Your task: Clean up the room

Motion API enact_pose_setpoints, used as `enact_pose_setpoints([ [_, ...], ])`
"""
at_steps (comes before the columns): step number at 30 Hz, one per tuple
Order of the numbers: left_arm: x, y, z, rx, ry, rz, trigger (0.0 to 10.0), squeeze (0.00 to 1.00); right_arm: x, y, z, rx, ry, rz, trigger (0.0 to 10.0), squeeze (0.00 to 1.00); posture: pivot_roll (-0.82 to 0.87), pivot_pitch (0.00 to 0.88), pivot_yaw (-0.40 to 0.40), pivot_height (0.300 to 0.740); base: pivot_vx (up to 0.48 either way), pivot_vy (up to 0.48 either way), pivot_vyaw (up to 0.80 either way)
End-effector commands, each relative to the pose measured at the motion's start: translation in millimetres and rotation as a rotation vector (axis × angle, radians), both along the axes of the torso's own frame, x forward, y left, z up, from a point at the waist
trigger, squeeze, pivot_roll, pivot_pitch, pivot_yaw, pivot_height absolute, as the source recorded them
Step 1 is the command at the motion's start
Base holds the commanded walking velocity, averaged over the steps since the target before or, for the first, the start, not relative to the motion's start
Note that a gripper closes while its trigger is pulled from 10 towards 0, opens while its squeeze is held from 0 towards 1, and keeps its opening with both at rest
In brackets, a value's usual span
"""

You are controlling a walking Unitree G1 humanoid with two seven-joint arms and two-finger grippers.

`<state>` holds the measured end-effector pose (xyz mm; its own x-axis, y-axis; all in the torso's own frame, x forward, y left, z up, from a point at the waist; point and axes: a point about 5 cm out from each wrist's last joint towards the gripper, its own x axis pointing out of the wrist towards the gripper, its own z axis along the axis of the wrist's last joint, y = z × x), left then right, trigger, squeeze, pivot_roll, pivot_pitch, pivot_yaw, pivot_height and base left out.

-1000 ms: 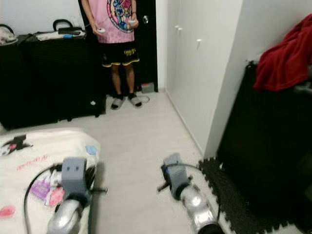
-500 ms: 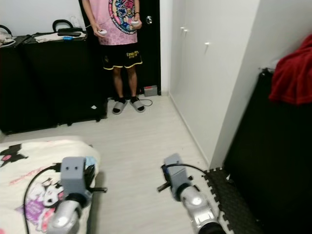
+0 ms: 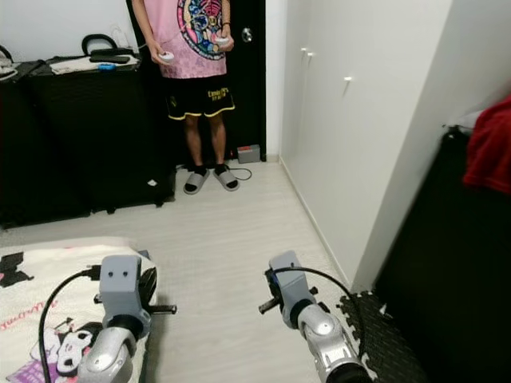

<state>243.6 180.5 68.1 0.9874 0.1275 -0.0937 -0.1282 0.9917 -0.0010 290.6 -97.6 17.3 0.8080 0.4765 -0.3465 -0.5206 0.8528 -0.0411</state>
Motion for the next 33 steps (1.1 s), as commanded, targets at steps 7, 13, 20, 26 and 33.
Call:
enact_pose_setpoints([
  [7,-0.2,-0.5,-3.0,0.000,0.019,-0.001,10.0,0.00,-0.9,-4.2,-1.8,-0.017,0.008,-0.001,10.0,0.00,-0.02,0.000,-0.009,0.740,0.261,0.000,0.00],
  [13,0.1,0.0,-4.1,0.013,0.027,0.012,10.0,0.00,-0.5,-4.3,-1.6,-0.016,0.007,-0.004,10.0,0.00,-0.02,0.000,-0.009,0.740,0.000,0.000,0.00],
  [20,0.7,-0.2,-3.6,0.014,0.022,0.014,10.0,0.00,0.5,-6.4,-1.1,-0.039,-0.004,-0.007,10.0,0.00,-0.02,0.000,-0.008,0.740,0.000,0.000,0.00],
  [26,0.3,-1.3,-4.1,0.017,0.026,0.011,10.0,0.00,0.1,-7.3,-1.4,-0.056,-0.007,0.006,10.0,0.00,-0.02,0.000,-0.010,0.740,0.000,0.000,0.28],
  [33,0.0,-1.4,-4.4,0.016,0.025,0.014,10.0,0.00,-0.5,-3.9,-1.3,-0.064,-0.012,0.029,10.0,0.00,-0.02,0.000,-0.013,0.740,0.000,0.000,0.80],
])
